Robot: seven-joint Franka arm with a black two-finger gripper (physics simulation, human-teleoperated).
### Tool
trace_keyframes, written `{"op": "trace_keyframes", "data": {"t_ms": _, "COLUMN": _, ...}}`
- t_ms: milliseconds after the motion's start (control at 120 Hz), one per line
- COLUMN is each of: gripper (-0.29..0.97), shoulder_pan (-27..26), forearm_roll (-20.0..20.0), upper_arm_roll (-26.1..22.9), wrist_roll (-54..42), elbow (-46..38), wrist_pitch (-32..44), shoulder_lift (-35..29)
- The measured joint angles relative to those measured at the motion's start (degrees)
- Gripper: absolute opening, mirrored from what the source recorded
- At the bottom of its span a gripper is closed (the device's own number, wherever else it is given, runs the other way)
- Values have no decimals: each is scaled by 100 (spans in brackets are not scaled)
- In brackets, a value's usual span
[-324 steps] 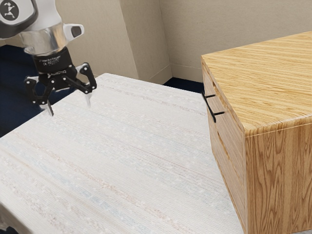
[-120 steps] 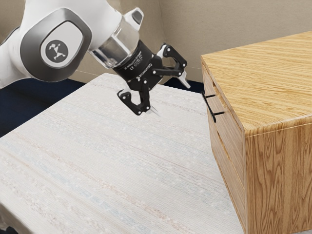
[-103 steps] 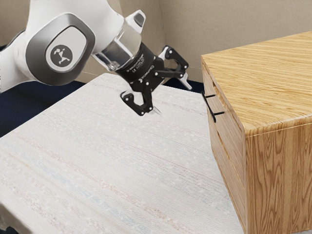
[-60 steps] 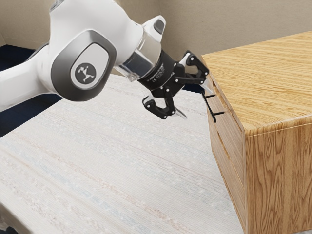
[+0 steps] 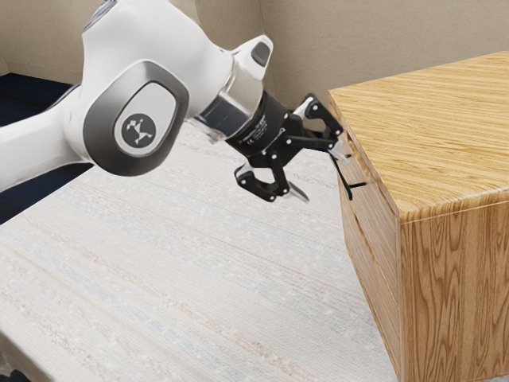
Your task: Pull the drawer handle with one arm to open the drawer
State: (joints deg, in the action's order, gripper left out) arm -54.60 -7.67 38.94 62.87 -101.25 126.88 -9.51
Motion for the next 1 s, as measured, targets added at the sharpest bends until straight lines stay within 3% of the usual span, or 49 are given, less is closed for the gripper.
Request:
{"op": "trace_keyframes", "data": {"t_ms": 383, "gripper": 40, "shoulder_pan": -124, "forearm_roll": 14, "upper_arm_roll": 256, "wrist_roll": -266, "elbow": -40, "wrist_pitch": 85, "shoulder_lift": 8}}
{"op": "trace_keyframes", "data": {"t_ms": 458, "gripper": 39, "shoulder_pan": -448, "forearm_roll": 18, "upper_arm_roll": 577, "wrist_roll": -329, "elbow": -25, "wrist_pitch": 112, "shoulder_lift": -21}}
{"op": "trace_keyframes", "data": {"t_ms": 592, "gripper": 39, "shoulder_pan": -1511, "forearm_roll": 35, "upper_arm_roll": 1528, "wrist_roll": -423, "elbow": 16, "wrist_pitch": 147, "shoulder_lift": -87}}
{"op": "trace_keyframes", "data": {"t_ms": 683, "gripper": 38, "shoulder_pan": -1671, "forearm_roll": 41, "upper_arm_roll": 1703, "wrist_roll": -475, "elbow": 29, "wrist_pitch": 162, "shoulder_lift": -96}}
{"op": "trace_keyframes", "data": {"t_ms": 750, "gripper": 38, "shoulder_pan": -1247, "forearm_roll": 38, "upper_arm_roll": 1316, "wrist_roll": -509, "elbow": -3, "wrist_pitch": 169, "shoulder_lift": -87}}
{"op": "trace_keyframes", "data": {"t_ms": 850, "gripper": 38, "shoulder_pan": -117, "forearm_roll": 12, "upper_arm_roll": 252, "wrist_roll": -554, "elbow": -42, "wrist_pitch": 176, "shoulder_lift": 28}}
{"op": "trace_keyframes", "data": {"t_ms": 1000, "gripper": 37, "shoulder_pan": 531, "forearm_roll": -54, "upper_arm_roll": -426, "wrist_roll": -614, "elbow": -59, "wrist_pitch": 264, "shoulder_lift": 169}}
